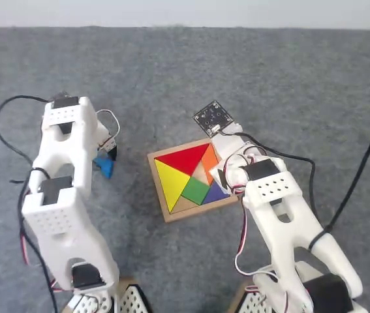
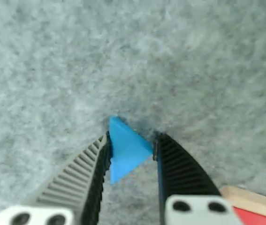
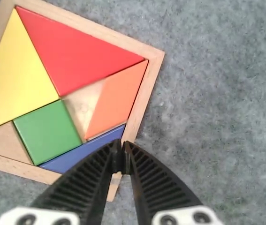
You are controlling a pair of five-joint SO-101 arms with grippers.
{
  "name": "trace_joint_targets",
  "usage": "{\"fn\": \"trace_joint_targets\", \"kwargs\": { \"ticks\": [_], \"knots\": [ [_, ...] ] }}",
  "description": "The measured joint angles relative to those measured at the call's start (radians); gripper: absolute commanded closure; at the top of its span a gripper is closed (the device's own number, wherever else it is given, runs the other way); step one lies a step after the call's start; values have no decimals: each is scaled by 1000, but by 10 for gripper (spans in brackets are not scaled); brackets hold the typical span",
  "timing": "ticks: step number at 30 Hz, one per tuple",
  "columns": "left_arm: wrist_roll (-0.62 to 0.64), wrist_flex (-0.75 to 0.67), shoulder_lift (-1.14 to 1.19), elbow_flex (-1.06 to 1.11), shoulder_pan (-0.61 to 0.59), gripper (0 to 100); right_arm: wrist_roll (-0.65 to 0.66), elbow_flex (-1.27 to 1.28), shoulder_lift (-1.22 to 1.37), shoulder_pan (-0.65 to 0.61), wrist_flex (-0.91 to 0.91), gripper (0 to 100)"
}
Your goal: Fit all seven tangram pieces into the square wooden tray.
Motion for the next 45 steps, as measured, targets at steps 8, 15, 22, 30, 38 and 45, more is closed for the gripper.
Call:
{"fn": "trace_joint_targets", "kwargs": {
  "ticks": [8, 15, 22, 30, 38, 45],
  "knots": [
    [-77, 26, 2, 0, -3, 812, 0, 0, 0, 0, 0, 975],
    [-129, 52, 2, 5, -14, 761, 0, 0, 0, 0, 0, 975],
    [-221, 58, 3, 6, 32, 717, 0, 0, 0, 0, 0, 975],
    [-264, 61, 6, 8, 48, 810, 0, 0, 0, 0, 0, 975],
    [-276, 61, 5, 5, 60, 878, 0, 0, 0, 0, 0, 975],
    [-296, 61, 5, 3, 64, 878, 0, 0, 0, 0, 0, 975]
  ]
}}
